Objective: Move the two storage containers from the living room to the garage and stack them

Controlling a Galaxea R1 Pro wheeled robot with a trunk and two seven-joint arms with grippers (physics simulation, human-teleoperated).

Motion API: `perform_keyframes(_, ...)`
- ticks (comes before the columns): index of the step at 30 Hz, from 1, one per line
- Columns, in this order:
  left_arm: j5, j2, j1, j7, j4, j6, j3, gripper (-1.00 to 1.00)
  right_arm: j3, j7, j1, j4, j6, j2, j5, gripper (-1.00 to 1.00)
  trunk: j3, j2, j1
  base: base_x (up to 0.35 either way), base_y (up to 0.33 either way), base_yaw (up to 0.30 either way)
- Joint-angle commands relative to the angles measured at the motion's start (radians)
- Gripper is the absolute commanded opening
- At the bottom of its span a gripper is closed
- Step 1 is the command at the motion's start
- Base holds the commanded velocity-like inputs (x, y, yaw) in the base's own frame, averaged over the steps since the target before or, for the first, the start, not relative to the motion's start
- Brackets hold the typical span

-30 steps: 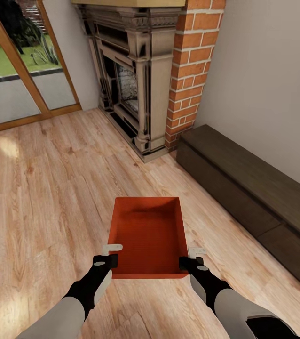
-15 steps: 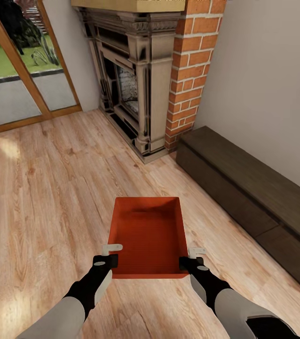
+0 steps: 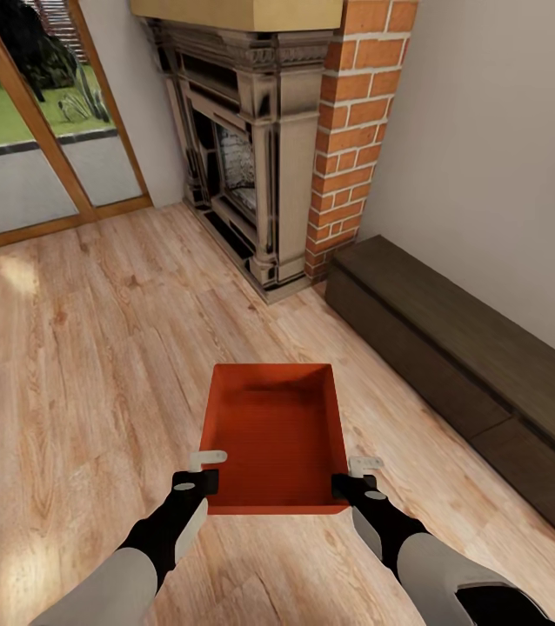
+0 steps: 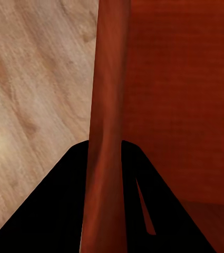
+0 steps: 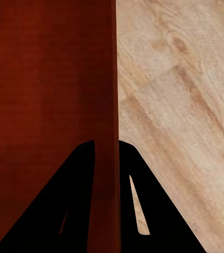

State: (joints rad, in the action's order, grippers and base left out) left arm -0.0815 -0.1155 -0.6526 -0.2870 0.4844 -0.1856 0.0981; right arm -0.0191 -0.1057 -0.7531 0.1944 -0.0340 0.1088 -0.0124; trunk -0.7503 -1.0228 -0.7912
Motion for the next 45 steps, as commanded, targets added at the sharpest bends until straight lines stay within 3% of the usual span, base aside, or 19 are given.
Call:
perform_keyframes(1, -0.007, 0.005, 0.0, -0.032, -0.001, -0.009, 0.006, -1.0, 0.025, -0.009, -0.001, 0.004, -0.004, -0.004, 0.012, -1.0, 0.003, 0.007, 0.004, 0.0, 0.0, 0.0)
perform_keyframes(45, -0.007, 0.005, 0.001, -0.032, -0.001, -0.009, 0.006, -1.0, 0.025, -0.009, -0.002, 0.004, -0.007, -0.004, 0.012, -1.0, 0.141, 0.315, 0.173, 0.0, 0.0, 0.0)
